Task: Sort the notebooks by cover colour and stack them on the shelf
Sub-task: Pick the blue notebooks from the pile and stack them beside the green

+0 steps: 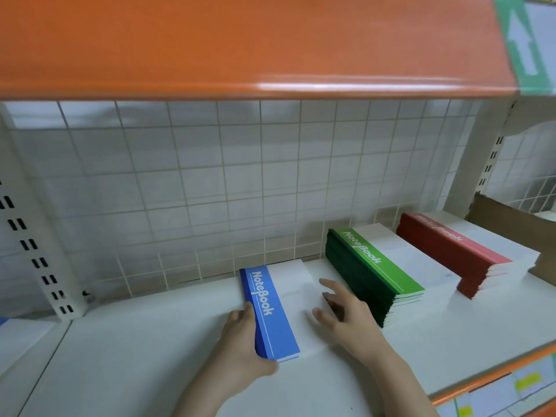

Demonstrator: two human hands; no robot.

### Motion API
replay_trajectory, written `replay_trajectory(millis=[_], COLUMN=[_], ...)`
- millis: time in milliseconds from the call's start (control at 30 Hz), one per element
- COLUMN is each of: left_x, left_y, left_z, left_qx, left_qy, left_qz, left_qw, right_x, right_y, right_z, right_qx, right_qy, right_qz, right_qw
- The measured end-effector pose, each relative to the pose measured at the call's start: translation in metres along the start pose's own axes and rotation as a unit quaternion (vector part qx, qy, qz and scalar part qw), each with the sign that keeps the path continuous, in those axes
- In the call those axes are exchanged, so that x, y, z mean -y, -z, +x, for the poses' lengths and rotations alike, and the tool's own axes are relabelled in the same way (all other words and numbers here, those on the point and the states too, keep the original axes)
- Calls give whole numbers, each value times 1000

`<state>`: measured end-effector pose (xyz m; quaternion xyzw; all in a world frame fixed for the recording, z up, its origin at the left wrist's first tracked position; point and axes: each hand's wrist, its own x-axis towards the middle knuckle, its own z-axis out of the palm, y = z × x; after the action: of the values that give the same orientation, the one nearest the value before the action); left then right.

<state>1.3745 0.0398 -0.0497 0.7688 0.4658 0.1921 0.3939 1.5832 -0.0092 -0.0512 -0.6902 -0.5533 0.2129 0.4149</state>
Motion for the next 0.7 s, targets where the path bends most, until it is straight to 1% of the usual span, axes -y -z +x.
replay_trajectory(millis=[100,167,233,300,367,433,567,700], left_x=[-3,-3,-2,-2,-2,-1,1,2], left_y=[0,0,-1,-2,-3,-4,-4,-5], left_z=[-1,-2,-1,-1,0,1,2,3], left_qx=[-23,-28,-29,-37,-51,-57,-49,-49], left_qy=[-13,-18,-23,-39,-50,-53,-49,-47], left_qz=[23,39,62,126,199,240,272,275], left_qw=[999,999,997,991,977,968,960,959], right_x=[0,1,2,1,-1,-1,-1,1], right_y=[5,10,13,14,13,13,14,15], right_z=[-2,-5,-8,-7,-5,-3,-4,-6], right_qx=[79,133,171,177,159,146,143,158], right_qy=[-6,-15,-10,1,-5,-12,-15,-1], right_qz=[12,22,14,-8,-8,-6,-15,-9], right_qw=[997,991,985,984,987,989,989,987])
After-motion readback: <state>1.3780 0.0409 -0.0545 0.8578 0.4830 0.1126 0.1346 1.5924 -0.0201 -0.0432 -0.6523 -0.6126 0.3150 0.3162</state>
